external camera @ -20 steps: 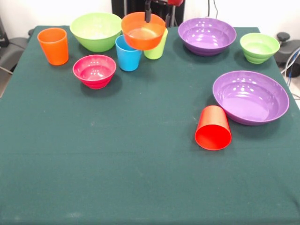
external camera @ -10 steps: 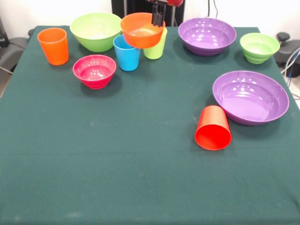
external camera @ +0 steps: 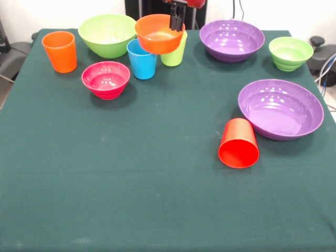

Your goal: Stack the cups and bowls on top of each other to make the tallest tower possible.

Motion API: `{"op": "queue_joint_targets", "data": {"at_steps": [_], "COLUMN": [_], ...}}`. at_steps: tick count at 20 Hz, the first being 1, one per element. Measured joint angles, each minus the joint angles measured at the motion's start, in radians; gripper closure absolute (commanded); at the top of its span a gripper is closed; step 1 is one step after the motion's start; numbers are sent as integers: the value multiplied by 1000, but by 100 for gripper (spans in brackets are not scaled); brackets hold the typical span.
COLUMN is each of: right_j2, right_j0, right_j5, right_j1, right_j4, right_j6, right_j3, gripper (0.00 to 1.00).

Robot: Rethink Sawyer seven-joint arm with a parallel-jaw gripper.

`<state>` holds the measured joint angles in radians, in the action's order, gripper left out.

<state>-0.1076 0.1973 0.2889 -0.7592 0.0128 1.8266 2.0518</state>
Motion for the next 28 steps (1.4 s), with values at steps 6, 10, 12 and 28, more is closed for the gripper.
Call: {"op": "queue_joint_targets", "data": {"at_steps": [6, 10, 12, 28], "right_j2": [18, 24, 26, 43], "right_j0": [15, 26, 32, 43], "right_j5": [4, 31, 44, 116], "right_j1": [-36, -74, -88, -104], "right_j4": [-12, -27, -31, -43], "right_j6": [0, 0, 0, 0], "right_j3": [34, 45, 46, 46], "gripper": [100, 100, 100, 100]}}
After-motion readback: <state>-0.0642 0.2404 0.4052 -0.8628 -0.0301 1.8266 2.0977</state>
